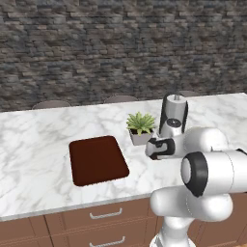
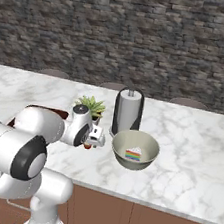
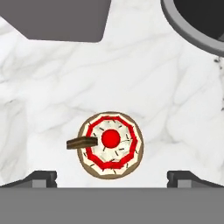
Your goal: Place the bowl with cake and the cupcake onto the tray.
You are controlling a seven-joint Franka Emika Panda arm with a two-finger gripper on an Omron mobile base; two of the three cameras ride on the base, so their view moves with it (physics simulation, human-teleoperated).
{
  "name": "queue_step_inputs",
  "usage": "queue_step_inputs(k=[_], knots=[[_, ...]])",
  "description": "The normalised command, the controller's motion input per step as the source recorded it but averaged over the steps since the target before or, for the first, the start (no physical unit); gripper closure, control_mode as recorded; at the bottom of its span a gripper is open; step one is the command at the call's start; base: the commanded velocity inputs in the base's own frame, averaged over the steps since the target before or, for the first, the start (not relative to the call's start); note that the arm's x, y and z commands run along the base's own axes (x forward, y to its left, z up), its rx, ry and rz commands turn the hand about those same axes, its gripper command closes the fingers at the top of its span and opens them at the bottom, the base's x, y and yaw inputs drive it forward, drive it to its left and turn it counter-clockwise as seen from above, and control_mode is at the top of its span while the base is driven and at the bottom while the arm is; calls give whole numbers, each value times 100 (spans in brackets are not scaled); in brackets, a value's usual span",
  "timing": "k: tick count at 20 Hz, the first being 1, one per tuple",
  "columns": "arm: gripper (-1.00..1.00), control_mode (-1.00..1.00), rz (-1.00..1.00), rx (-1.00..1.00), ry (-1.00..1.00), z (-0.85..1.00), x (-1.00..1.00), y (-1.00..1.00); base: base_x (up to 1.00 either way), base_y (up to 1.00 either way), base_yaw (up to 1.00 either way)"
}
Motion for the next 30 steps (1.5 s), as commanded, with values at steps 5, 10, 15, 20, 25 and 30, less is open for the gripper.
queue_step_inputs(k=[5,10,15,20,25,30], knots=[[-100,-100,0,0,0,-5,12,0,0,0,0],[-100,-100,0,0,0,-5,10,0,0,0,0],[100,-100,0,0,0,-9,4,0,0,0,0],[100,-100,0,0,0,-12,1,0,0,0,0],[100,-100,0,0,-4,7,-2,0,0,0,0],[100,-100,0,0,-6,41,-3,12,0,0,0]])
